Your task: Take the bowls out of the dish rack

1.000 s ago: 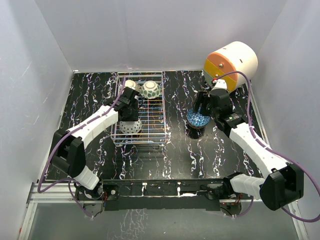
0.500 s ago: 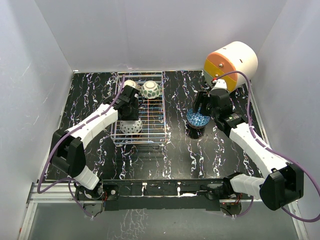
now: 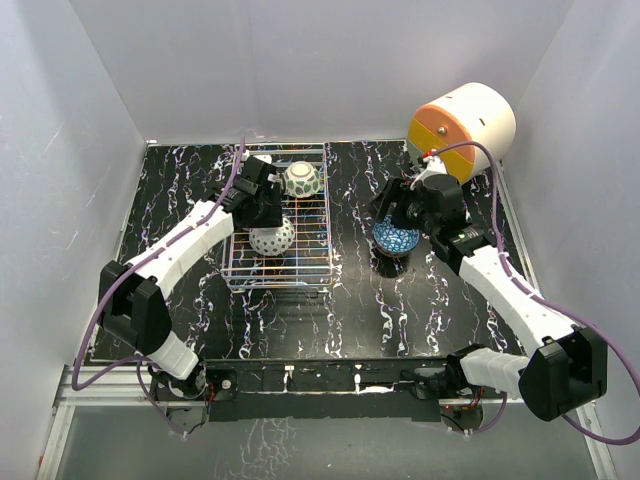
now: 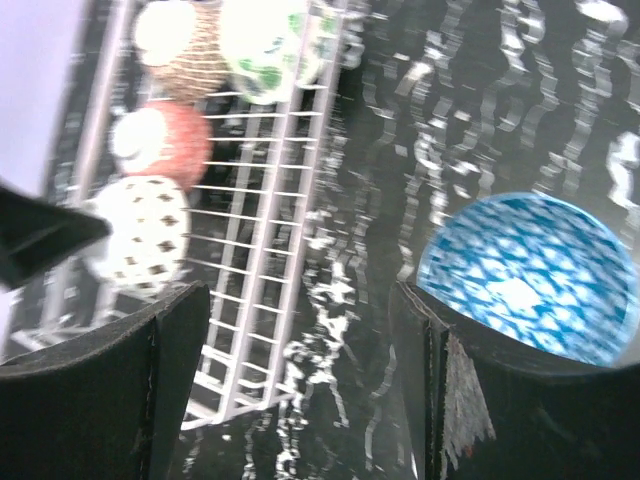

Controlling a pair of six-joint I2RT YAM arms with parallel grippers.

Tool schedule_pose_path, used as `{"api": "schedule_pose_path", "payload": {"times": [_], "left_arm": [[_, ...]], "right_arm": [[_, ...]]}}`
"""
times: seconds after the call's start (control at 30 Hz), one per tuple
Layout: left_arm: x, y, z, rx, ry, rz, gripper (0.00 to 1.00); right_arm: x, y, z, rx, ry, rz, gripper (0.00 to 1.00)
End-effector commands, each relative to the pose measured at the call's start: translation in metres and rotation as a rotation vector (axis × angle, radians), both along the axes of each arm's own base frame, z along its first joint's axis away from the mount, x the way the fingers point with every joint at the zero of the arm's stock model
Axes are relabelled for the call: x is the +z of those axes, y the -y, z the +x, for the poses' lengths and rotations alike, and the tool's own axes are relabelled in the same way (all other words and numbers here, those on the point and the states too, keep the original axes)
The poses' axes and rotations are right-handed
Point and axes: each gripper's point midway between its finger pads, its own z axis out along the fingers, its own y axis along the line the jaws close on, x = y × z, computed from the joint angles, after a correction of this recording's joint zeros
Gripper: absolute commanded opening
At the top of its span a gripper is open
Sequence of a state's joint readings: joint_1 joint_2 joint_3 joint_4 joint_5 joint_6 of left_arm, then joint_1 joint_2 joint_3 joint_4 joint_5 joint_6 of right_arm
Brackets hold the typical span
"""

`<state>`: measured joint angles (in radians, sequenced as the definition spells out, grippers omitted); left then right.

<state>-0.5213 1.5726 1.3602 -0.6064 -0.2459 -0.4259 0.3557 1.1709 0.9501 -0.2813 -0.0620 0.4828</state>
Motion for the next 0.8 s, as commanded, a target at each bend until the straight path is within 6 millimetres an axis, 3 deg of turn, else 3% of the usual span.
{"api": "schedule_pose_path", "payload": {"times": [0.0,0.23,0.77], "left_arm": [[0.046,0.011,0.006,-0.008,0.120,-0.113,0.25],[0.068,0.021,0.006,-0.016,0.154,-0.220,0.25],[0.100,0.056,0.013,-0.103,0.185,-0.570,0.25]], "right_arm": [[0.071,-0.053,-0.012,0.231,0.162,0.327,0.78],[0.081,-0.088,-0.021,0.405,0.126,0.553,0.79],[0.071,-0.098,-0.021,0.432,0.094,0.599,0.79]]}}
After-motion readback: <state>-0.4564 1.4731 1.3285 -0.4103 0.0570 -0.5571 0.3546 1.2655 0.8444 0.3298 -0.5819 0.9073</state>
